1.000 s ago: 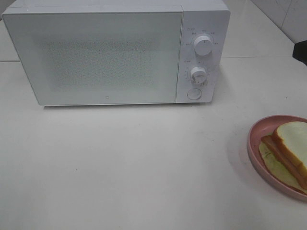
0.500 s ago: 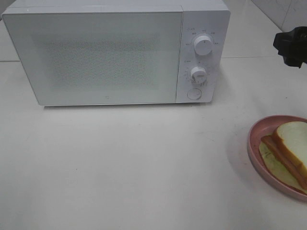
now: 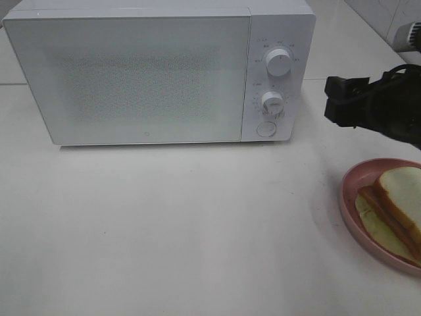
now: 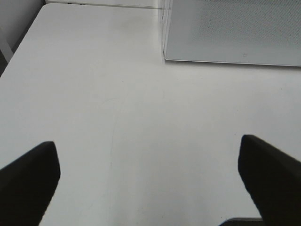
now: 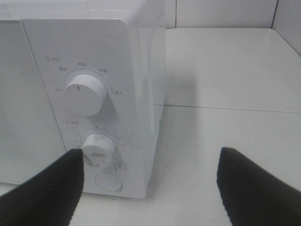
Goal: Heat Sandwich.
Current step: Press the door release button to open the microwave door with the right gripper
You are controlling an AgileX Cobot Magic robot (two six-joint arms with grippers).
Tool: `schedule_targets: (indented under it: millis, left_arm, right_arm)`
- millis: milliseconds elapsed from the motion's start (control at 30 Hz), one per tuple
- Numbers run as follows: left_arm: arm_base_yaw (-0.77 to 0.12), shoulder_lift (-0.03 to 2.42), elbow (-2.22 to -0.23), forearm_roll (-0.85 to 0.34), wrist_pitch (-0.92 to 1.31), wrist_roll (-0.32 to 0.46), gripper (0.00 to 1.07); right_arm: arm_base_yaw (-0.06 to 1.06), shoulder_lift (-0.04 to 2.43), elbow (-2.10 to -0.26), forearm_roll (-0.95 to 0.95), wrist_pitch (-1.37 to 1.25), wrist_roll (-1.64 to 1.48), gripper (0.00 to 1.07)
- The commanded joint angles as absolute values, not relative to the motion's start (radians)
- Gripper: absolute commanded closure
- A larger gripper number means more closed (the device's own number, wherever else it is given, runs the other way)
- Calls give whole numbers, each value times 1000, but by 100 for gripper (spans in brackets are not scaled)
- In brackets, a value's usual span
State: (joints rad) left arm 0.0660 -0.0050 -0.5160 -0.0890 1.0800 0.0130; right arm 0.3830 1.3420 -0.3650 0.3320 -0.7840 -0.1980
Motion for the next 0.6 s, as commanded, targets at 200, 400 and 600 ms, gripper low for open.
schedule_targets:
  millis: [200, 400, 600]
  left_arm:
    - [68, -31, -514, -95, 1069, 13, 9]
    - [68, -31, -514, -95, 1069, 13, 9]
    - [68, -31, -514, -95, 1069, 13, 9]
  right_arm:
    - [592, 1470, -363, 563, -965, -295, 32]
    - [729, 1567, -365, 728, -1069, -300, 32]
    - [845, 1643, -366, 838, -1133, -300, 32]
